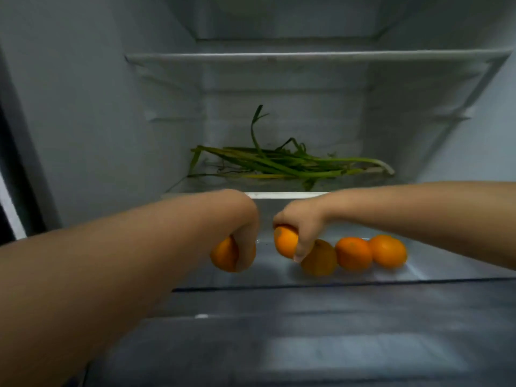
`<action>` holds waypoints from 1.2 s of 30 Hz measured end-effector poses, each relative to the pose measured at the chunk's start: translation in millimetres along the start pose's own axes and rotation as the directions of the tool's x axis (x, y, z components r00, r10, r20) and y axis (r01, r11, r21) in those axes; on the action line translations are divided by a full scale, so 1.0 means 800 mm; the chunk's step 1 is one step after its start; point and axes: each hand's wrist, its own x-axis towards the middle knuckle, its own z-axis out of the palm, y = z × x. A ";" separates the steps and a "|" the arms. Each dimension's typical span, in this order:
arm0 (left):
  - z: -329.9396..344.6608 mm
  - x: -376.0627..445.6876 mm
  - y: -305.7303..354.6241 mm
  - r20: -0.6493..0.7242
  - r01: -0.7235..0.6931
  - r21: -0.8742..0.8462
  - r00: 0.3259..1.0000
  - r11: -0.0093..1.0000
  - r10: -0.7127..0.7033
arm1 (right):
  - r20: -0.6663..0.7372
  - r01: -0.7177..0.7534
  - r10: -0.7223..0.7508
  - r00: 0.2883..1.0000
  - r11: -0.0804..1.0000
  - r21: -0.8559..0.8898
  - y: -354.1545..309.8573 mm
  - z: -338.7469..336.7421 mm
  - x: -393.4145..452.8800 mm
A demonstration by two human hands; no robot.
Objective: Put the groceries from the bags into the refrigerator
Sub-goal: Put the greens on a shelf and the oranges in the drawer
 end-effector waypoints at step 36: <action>0.226 -0.435 0.041 -0.511 0.335 -0.508 0.624 0.793 -0.591 | -0.775 0.184 0.040 0.631 0.963 0.199 -0.247 0.042 -0.271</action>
